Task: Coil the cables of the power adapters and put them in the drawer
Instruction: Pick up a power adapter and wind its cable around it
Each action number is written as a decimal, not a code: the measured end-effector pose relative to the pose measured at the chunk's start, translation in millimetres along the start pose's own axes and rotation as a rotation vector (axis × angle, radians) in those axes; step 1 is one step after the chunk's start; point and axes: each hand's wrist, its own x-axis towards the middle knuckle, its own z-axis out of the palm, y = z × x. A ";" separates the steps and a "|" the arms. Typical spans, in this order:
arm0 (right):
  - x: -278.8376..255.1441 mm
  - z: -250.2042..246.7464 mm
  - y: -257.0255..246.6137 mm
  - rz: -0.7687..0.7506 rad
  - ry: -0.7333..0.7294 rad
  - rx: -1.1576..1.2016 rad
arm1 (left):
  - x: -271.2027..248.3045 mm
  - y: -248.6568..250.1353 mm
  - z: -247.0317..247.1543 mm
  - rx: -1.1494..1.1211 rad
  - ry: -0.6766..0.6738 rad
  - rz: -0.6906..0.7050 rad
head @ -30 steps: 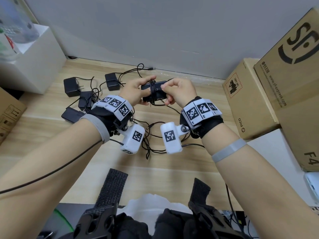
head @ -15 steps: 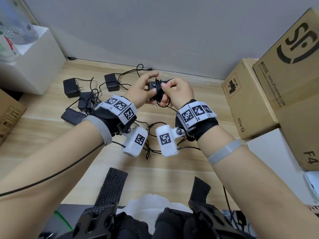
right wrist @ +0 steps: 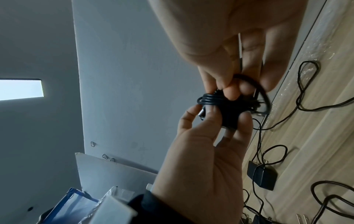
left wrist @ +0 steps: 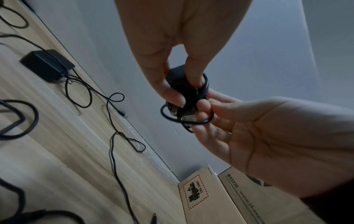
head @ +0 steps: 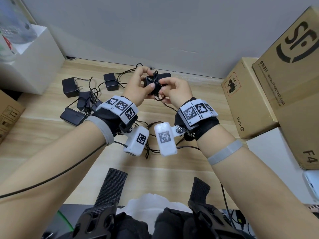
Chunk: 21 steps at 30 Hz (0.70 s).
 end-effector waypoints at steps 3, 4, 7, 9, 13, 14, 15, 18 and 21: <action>0.0 1.2 3.2 0.004 0.012 0.017 | -0.2 -1.6 0.5 -0.009 -0.010 0.006; -0.3 1.8 3.6 -0.002 0.013 0.019 | 0.0 -2.2 0.6 -0.004 -0.013 0.009; -1.8 2.3 2.8 -0.014 0.017 0.021 | 0.4 -3.7 0.9 0.027 -0.005 0.020; -2.7 1.9 2.2 -0.003 0.011 0.041 | 0.3 -3.9 -0.2 0.080 0.020 0.029; -4.9 1.7 1.1 0.023 0.028 0.116 | 1.0 -5.4 -4.1 0.142 -0.019 0.016; -5.7 2.7 0.6 0.027 0.035 0.129 | 1.2 -5.6 -3.6 0.142 -0.023 0.004; -6.5 3.3 0.1 0.033 0.038 0.138 | 1.8 -5.9 -2.7 0.147 -0.016 -0.005; -6.8 4.9 0.2 0.058 0.042 0.126 | 2.8 -6.5 1.6 0.183 0.051 -0.016; -4.1 3.3 2.0 -0.021 0.105 -0.067 | 3.2 -7.8 2.3 0.177 0.089 -0.029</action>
